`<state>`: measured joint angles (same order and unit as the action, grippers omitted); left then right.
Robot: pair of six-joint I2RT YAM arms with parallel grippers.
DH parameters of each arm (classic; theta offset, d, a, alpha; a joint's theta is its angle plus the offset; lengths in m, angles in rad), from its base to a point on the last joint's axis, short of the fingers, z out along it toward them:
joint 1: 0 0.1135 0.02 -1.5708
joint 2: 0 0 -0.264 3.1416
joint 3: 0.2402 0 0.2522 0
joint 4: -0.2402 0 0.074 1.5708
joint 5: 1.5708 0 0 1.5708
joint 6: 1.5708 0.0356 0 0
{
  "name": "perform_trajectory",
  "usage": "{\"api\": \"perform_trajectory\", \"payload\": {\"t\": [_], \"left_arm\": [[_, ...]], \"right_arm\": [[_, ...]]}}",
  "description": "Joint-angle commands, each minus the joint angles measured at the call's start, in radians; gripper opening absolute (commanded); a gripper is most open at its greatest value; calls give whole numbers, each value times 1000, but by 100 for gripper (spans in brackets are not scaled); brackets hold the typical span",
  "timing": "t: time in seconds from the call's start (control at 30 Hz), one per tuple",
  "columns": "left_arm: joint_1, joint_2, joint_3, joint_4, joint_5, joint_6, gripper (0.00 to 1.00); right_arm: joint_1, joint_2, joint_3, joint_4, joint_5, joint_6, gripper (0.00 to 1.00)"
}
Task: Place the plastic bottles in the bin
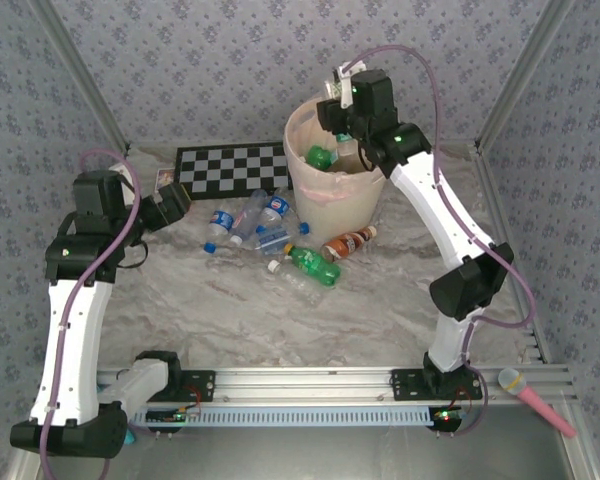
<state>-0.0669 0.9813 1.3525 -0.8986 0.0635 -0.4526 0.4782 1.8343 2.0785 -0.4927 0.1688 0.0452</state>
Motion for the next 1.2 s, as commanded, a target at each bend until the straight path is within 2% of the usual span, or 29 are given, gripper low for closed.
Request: {"api": "perform_trajectory", "payload": {"t": [0.0, 0.03, 0.1, 0.13, 0.17, 0.63, 0.83, 0.93, 1.07, 1.17], "left_arm": [[6, -16, 11, -16, 10, 15, 100], [6, -18, 11, -15, 12, 12, 100], [7, -18, 12, -14, 13, 9, 100], [6, -18, 13, -12, 15, 9, 100], [6, -18, 14, -11, 17, 8, 100], [6, -1, 18, 35, 66, -29, 100], [1, 14, -8, 99, 168, -65, 100], [-36, 28, -18, 140, 220, -87, 100], [-138, 62, -17, 161, 176, -84, 100], [-162, 91, -8, 156, 150, -94, 100]], "right_arm": [[-4, -11, 31, 5, 22, -1, 58], [-4, -14, 28, 6, 21, -3, 59], [-3, -21, 20, 7, 14, -7, 68], [-3, -25, 20, 6, 15, -6, 81], [0, -30, 18, 6, 20, -5, 100], [7, -167, -113, 43, 25, -5, 100], [30, -267, -247, 38, 0, -9, 99], [67, -319, -329, 29, 15, -40, 100], [133, -371, -416, 8, 40, -65, 100], [190, -396, -461, -25, 46, -68, 100]]}}
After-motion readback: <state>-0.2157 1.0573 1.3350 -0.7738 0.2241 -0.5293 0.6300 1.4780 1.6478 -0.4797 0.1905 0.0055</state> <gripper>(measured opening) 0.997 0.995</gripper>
